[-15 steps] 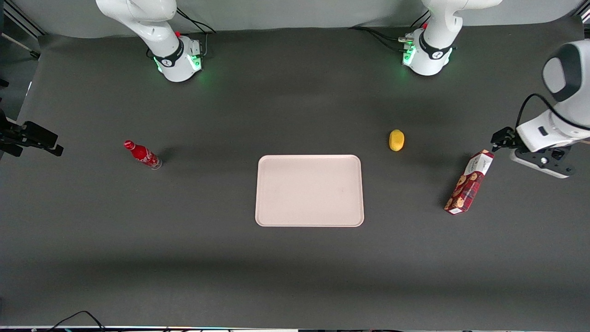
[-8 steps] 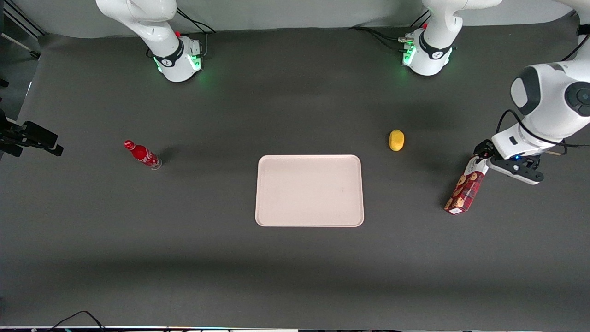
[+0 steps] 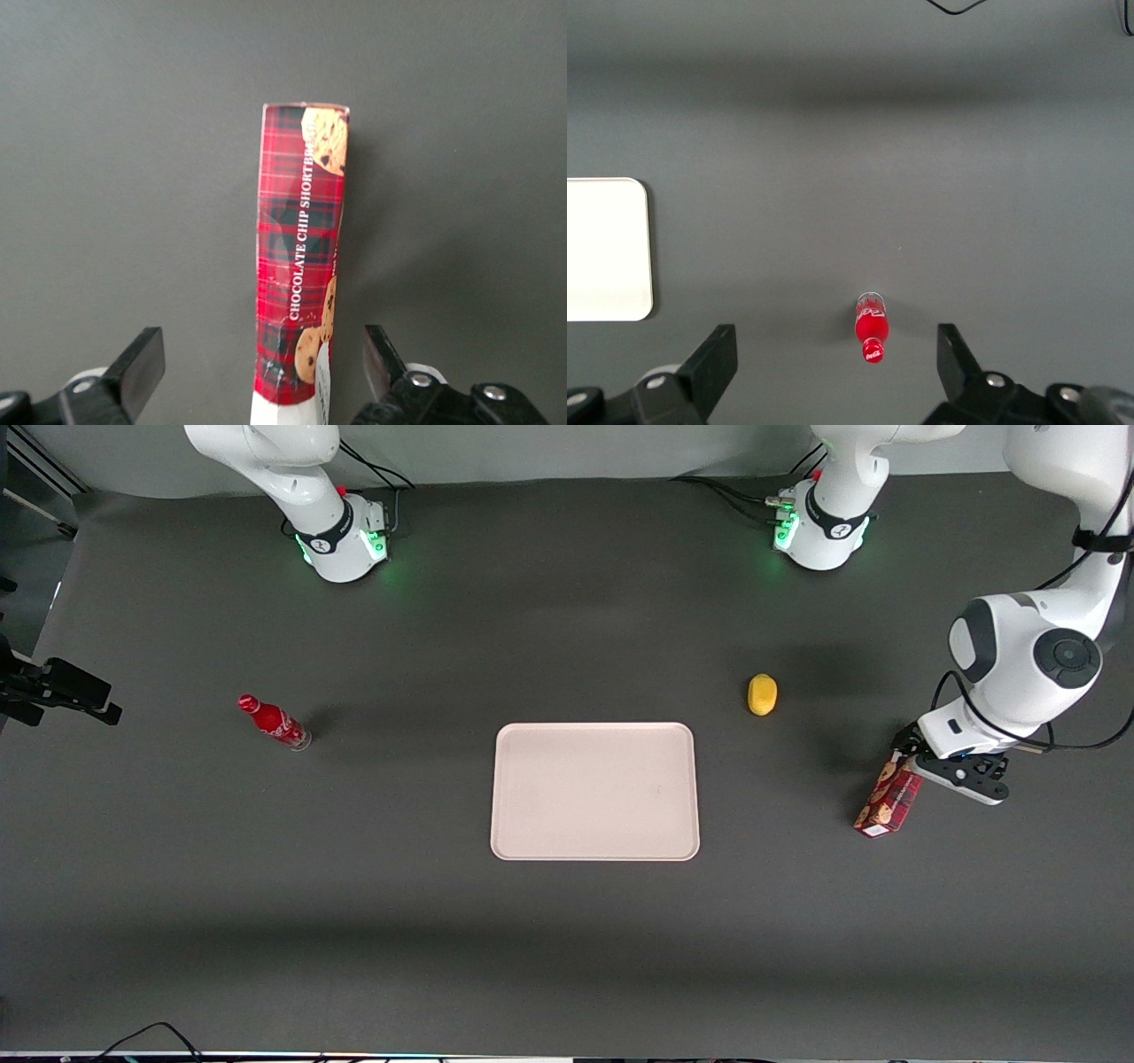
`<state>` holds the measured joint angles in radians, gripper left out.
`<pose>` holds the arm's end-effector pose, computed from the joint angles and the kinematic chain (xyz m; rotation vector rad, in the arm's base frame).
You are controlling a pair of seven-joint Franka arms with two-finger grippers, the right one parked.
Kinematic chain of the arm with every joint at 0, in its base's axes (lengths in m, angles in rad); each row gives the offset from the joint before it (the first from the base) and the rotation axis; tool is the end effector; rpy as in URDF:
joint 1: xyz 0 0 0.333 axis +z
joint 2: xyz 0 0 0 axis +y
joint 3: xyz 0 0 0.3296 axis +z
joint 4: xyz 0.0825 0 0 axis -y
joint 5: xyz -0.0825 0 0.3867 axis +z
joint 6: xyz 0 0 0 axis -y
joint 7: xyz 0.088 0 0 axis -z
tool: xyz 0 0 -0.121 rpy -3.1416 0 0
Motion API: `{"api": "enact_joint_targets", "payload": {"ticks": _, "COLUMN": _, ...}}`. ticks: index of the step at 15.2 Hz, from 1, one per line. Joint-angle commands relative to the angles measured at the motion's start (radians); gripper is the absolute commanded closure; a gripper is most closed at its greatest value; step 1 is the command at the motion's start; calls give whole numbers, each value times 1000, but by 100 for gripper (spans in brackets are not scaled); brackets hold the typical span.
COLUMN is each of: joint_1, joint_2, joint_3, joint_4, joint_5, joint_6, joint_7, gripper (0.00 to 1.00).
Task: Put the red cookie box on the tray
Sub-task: 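Lower the left gripper over the box and align fingers around it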
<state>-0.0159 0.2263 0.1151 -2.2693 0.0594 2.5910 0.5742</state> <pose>0.5496 0.0541 0.2653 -2.9462 0.7968 -0.1090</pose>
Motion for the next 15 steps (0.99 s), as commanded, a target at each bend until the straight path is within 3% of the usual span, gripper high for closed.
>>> {"api": "enact_joint_targets", "payload": {"ticks": 1, "joint_1": -2, "joint_2": 33, "joint_3": 5, "joint_4": 5, "joint_5": -30, "joint_6": 18, "joint_7": 30, "gripper": 0}}
{"api": "enact_joint_targets", "payload": {"ticks": 5, "joint_1": 10, "joint_2": 109, "joint_3": 5, "joint_4": 4, "joint_5": -44, "joint_6": 116, "joint_7": 93, "gripper": 0}}
{"api": "enact_joint_targets", "payload": {"ticks": 12, "joint_1": 10, "joint_2": 131, "joint_3": 3, "joint_4": 4, "joint_5": -64, "joint_6": 118, "joint_7": 95, "gripper": 0}}
{"api": "enact_joint_targets", "payload": {"ticks": 13, "joint_1": 8, "joint_2": 131, "joint_3": 3, "joint_4": 4, "joint_5": -64, "joint_6": 116, "joint_7": 93, "gripper": 3}}
{"api": "enact_joint_targets", "payload": {"ticks": 14, "joint_1": 8, "joint_2": 130, "joint_3": 3, "joint_4": 5, "joint_5": -64, "joint_6": 113, "joint_7": 95, "gripper": 18}}
{"api": "enact_joint_targets", "payload": {"ticks": 15, "joint_1": 8, "joint_2": 128, "joint_3": 3, "joint_4": 5, "joint_5": -64, "joint_6": 112, "joint_7": 95, "gripper": 39}}
